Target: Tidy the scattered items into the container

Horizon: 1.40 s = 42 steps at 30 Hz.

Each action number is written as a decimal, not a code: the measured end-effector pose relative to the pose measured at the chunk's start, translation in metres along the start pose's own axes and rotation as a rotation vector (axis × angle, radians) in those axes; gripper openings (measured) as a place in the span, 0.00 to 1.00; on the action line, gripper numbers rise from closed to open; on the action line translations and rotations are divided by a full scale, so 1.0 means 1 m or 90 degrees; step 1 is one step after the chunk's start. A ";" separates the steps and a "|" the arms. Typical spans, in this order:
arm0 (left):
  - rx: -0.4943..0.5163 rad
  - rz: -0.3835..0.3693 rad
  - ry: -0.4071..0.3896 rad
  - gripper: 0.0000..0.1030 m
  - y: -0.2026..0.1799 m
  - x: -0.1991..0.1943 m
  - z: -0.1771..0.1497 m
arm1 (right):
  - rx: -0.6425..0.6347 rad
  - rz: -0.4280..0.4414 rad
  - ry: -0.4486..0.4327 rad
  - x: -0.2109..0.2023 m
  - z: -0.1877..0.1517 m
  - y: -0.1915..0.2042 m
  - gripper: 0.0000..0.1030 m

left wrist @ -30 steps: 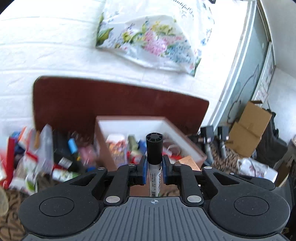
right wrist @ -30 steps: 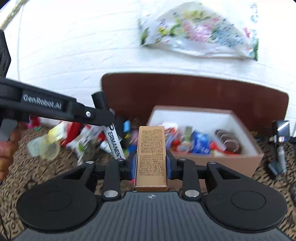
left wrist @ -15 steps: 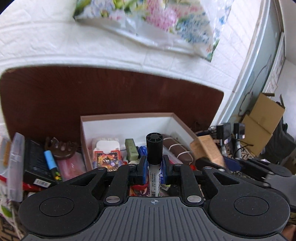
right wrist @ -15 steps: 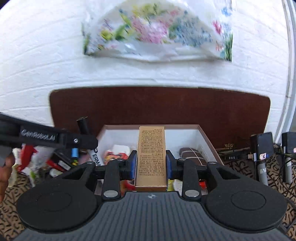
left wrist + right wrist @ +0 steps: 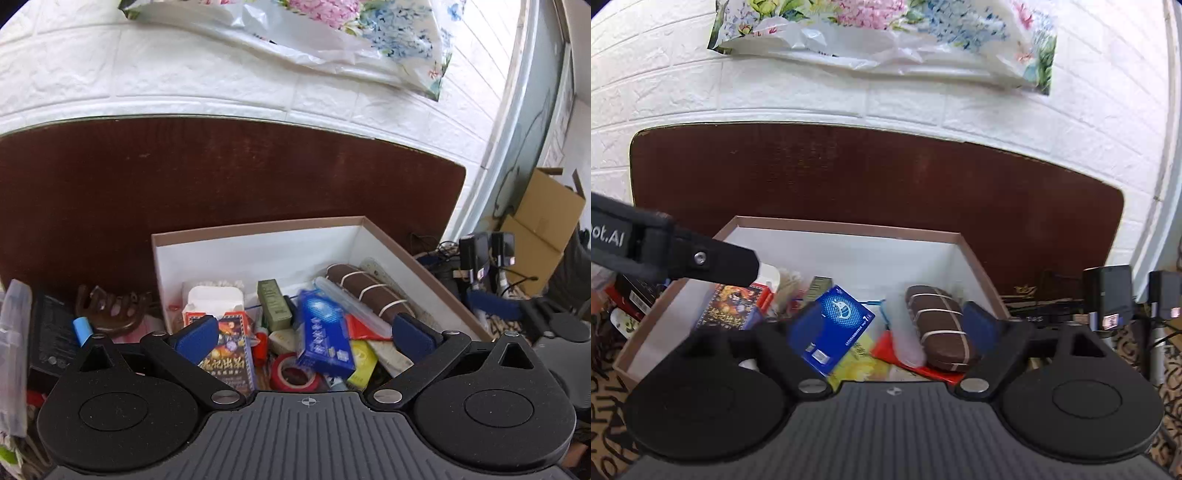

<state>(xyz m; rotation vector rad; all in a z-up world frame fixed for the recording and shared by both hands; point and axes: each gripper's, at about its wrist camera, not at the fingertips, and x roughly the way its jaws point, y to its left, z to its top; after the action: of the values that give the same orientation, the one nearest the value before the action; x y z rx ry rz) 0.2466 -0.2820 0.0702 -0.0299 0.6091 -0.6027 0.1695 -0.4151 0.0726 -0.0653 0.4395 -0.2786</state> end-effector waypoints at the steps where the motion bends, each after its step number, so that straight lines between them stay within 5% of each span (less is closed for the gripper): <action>1: 0.003 0.002 -0.001 1.00 -0.002 -0.002 -0.002 | 0.001 0.000 -0.004 -0.005 -0.002 0.000 0.97; 20: -0.009 0.085 0.047 1.00 -0.035 -0.068 -0.049 | 0.003 0.016 0.039 -0.094 -0.027 0.002 1.00; 42: 0.012 0.117 0.008 1.00 -0.060 -0.149 -0.109 | -0.006 0.020 0.037 -0.182 -0.062 0.033 1.00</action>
<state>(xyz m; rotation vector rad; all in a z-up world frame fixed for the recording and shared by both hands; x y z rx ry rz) 0.0586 -0.2356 0.0712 0.0470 0.6102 -0.4314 -0.0070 -0.3325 0.0878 -0.0596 0.4998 -0.2479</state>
